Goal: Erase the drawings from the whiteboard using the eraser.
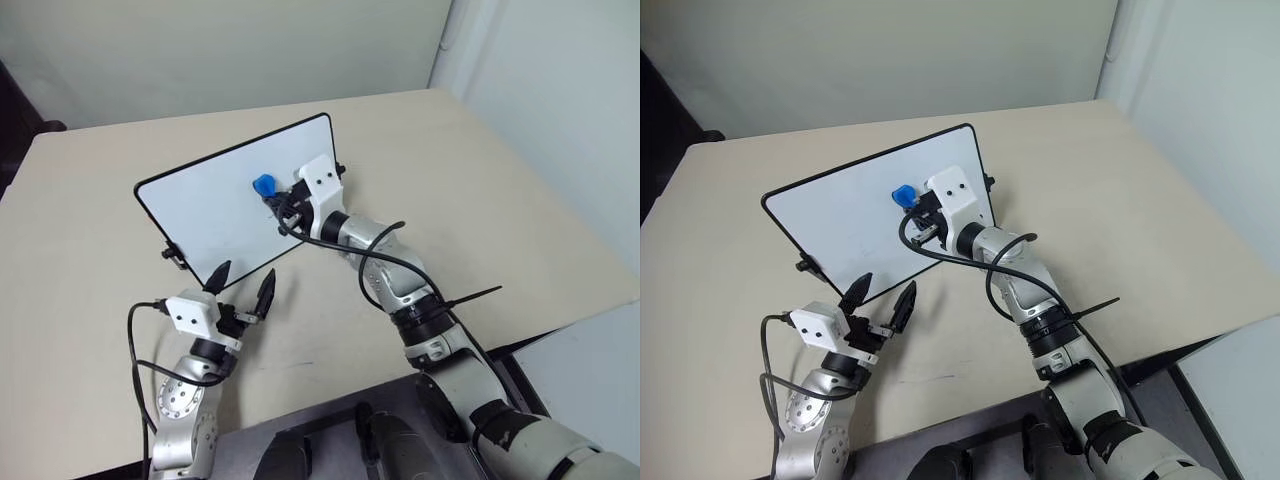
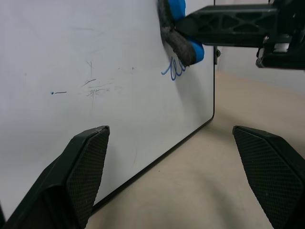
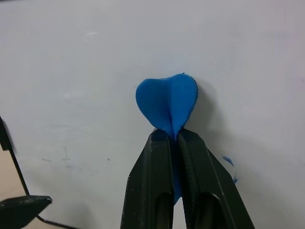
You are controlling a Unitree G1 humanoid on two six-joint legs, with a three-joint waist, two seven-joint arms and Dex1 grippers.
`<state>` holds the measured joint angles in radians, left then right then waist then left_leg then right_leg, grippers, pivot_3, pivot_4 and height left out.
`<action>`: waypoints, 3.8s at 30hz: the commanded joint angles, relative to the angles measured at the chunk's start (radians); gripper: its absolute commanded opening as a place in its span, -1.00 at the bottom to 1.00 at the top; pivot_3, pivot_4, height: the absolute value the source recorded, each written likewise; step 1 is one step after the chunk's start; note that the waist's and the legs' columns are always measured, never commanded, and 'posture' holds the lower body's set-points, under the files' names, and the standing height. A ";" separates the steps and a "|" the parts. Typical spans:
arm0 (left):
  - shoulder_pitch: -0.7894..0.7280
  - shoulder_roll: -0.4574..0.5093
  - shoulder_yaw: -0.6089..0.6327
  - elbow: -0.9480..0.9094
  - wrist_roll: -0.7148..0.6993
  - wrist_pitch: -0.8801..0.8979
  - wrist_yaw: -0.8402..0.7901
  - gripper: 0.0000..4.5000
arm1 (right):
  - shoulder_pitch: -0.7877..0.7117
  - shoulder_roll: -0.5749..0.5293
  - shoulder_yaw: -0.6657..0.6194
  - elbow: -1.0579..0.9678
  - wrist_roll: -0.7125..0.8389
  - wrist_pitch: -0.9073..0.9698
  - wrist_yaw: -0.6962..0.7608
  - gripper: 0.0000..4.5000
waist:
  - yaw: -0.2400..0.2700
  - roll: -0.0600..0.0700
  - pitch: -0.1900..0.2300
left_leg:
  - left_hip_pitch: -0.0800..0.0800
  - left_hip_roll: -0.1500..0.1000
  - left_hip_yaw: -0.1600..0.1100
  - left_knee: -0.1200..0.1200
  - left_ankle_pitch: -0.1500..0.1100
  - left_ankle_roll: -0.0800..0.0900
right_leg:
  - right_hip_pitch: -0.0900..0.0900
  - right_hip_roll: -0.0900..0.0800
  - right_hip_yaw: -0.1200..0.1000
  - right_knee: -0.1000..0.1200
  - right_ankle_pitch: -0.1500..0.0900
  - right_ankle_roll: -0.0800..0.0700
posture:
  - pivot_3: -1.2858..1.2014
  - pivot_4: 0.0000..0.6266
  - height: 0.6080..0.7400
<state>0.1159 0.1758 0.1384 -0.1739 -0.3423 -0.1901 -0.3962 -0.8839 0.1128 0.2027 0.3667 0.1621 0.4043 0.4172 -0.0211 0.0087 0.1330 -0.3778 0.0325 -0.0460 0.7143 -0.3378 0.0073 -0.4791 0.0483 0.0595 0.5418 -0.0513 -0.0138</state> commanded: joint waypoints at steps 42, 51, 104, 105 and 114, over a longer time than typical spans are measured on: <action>0.032 -0.009 -0.024 -0.077 -0.005 -0.009 0.006 1.00 | -0.002 0.068 0.124 0.088 -0.079 -0.064 0.070 -1.00 | -0.013 0.000 0.000 | -0.004 0.000 -0.001 0.000 0.002 -0.002 | -0.008 0.001 0.000 0.000 0.010 -0.004 | 0.03 -0.52 1.00; 0.000 -0.011 -0.028 -0.038 -0.004 -0.011 -0.004 1.00 | -0.023 0.063 0.084 0.131 -0.079 -0.086 0.021 -1.00 | -0.007 -0.001 0.000 | -0.004 0.000 -0.001 0.001 0.002 -0.002 | -0.007 0.000 0.000 0.000 0.010 -0.004 | 0.03 -0.52 1.00; -0.018 -0.017 -0.042 -0.020 -0.006 0.000 -0.019 1.00 | -0.056 0.000 -0.004 0.216 -0.154 0.001 -0.069 -1.00 | -0.006 -0.001 0.000 | -0.004 0.000 -0.001 0.001 0.007 -0.001 | -0.007 0.000 -0.001 0.000 0.010 0.001 | 0.03 -0.52 1.00; -0.017 -0.017 -0.042 -0.021 -0.006 0.000 -0.019 1.00 | -0.059 0.001 -0.004 0.210 -0.155 0.007 -0.067 -1.00 | -0.006 -0.001 -0.001 | -0.004 0.000 -0.001 0.001 0.007 -0.001 | -0.007 0.000 -0.001 0.000 0.010 0.001 | 0.03 -0.52 1.00; -0.020 -0.020 -0.045 -0.018 -0.009 0.002 -0.022 1.00 | -0.099 0.012 -0.020 0.034 -0.113 0.084 -0.031 -1.00 | -0.007 -0.001 0.000 | -0.005 0.000 0.000 0.001 0.006 -0.002 | -0.008 0.000 -0.001 -0.001 0.013 -0.004 | 0.03 -0.52 1.00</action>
<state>0.0958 0.1567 0.0976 -0.1552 -0.3456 -0.1820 -0.4136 -0.9371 0.1092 0.1963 0.4782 0.0210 0.4857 0.3756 -0.0283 0.0079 0.1326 -0.3831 0.0328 -0.0463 0.7155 -0.3322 0.0048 -0.4874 0.0487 0.0586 0.5411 -0.0385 -0.0180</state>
